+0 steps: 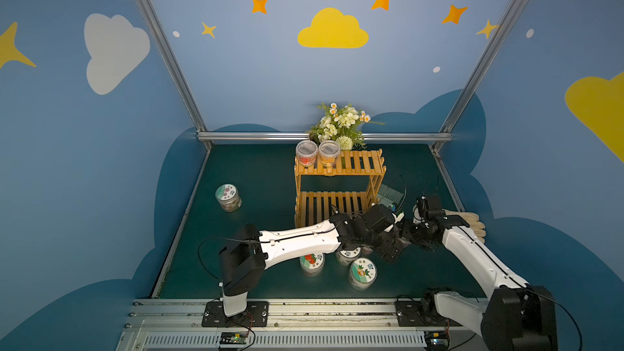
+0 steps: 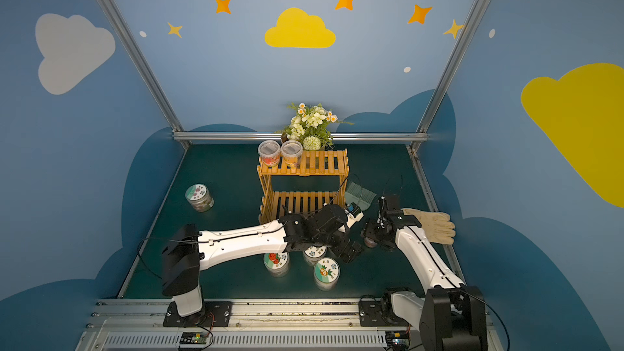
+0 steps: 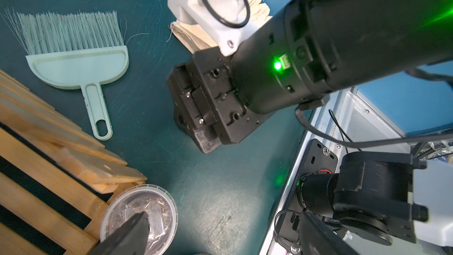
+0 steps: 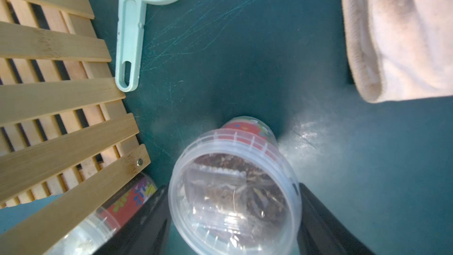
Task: Place the seed container on the shelf
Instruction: Pick up the seed jar at the center of the board.
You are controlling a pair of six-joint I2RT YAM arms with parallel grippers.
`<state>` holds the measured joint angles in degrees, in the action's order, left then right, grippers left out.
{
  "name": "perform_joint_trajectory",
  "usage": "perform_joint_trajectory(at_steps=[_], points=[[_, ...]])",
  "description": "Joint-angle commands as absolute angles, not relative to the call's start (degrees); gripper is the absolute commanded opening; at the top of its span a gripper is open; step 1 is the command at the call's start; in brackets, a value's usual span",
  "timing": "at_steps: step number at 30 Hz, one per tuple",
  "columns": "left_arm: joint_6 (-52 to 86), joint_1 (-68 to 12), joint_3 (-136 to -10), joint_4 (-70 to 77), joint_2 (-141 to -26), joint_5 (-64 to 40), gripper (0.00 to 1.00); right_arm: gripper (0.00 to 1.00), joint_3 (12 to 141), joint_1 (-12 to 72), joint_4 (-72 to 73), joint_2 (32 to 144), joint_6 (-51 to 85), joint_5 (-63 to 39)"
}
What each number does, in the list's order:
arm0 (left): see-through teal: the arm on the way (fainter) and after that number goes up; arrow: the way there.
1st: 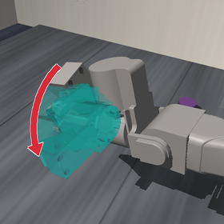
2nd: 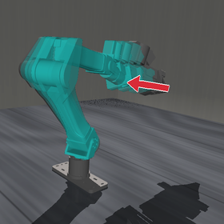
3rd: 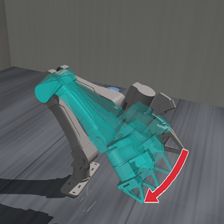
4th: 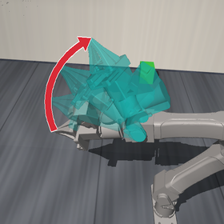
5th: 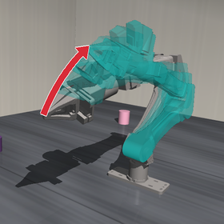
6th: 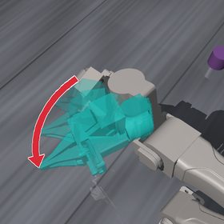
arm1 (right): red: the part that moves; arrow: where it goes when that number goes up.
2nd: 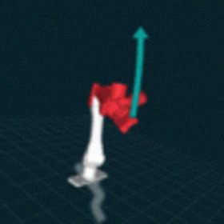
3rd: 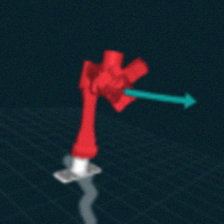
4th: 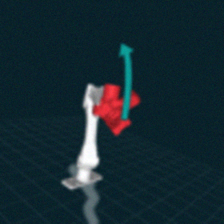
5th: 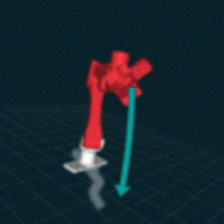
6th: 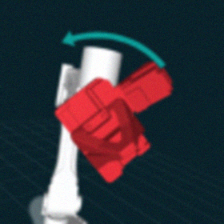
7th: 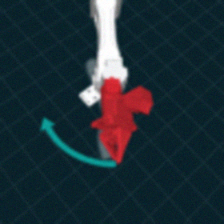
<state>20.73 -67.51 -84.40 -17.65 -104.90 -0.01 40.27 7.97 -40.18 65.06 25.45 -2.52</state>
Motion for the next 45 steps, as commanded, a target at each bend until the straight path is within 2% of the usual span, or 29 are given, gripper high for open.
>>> perform_joint_trajectory(at_steps=[1,7,15,26,33,41,45], points=[[20.2,-67.3,-85.7,-17.3,-105.2,0.0,1.0,0.75,43.5,7.8,-44.1,62.8,26.0,-0.8],[20.6,-67.3,-84.9,-16.3,-103.6,0.8,1.0,0.74,46.7,7.7,-48.1,58.1,26.9,1.0],[20.8,-66.7,-81.3,-13.8,-98.5,2.9,1.0,0.75,53.9,7.7,-52.9,50.5,24.2,-2.2],[20.6,-64.3,-74.1,-11.0,-89.2,7.0,1.0,0.76,77.1,8.0,-67.6,59.1,15.3,-18.2],[20.6,-62.3,-70.9,-10.2,-84.8,10.2,1.0,0.76,89.8,8.8,-72.5,62.7,14.3,-21.7],[21.7,-60.7,-68.3,-8.3,-80.5,16.0,1.0,0.76,97.4,11.1,-69.6,66.8,15.7,-27.3],[21.5,-60.6,-66.9,-7.7,-77.9,18.0,1.0,0.76,102.4,14.1,-69.9,71.1,15.3,-26.0]])
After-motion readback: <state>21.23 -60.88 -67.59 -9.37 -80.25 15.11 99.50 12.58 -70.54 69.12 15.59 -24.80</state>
